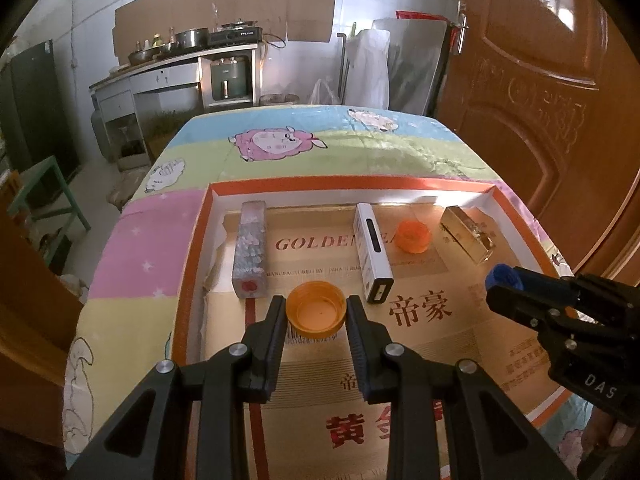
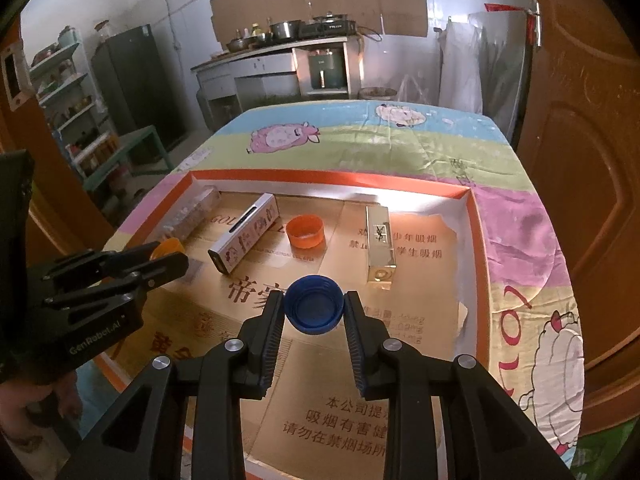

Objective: Organize rigid objects
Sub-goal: 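Lower the orange and blue caps with both grippers into the box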

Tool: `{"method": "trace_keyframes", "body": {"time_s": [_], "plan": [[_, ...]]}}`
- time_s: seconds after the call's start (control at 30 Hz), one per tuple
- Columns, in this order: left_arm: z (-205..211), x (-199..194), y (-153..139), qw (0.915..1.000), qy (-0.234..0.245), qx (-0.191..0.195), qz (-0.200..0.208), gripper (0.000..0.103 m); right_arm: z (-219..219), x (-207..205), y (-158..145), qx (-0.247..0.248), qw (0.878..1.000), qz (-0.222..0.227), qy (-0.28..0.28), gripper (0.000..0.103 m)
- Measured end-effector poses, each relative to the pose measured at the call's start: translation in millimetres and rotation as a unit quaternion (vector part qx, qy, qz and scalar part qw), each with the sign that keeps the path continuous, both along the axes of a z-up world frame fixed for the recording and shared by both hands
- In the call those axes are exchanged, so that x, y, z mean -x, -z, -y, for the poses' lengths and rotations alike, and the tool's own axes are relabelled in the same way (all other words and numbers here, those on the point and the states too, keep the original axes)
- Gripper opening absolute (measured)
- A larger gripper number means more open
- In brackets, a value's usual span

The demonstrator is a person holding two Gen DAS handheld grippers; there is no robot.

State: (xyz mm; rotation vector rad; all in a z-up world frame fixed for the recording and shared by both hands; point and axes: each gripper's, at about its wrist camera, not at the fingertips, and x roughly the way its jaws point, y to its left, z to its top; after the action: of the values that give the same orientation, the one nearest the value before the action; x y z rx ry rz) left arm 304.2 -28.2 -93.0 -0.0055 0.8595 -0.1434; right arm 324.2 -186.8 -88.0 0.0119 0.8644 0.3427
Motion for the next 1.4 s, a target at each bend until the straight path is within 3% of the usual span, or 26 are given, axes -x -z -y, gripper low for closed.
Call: {"method": "trace_keyframes", "body": {"time_s": [0.93, 1.4], "plan": [[8, -4, 17, 0.9997, 0.008, -0.02, -0.013, 0.03, -5, -9, 20, 0.022, 1.0, -0.021, 0.001, 0.031], [1, -6, 17, 0.9998, 0.003, 0.009, -0.018, 0.031, -7, -12, 25, 0.024, 0.999, -0.028, 0.0, 0.032]]}}
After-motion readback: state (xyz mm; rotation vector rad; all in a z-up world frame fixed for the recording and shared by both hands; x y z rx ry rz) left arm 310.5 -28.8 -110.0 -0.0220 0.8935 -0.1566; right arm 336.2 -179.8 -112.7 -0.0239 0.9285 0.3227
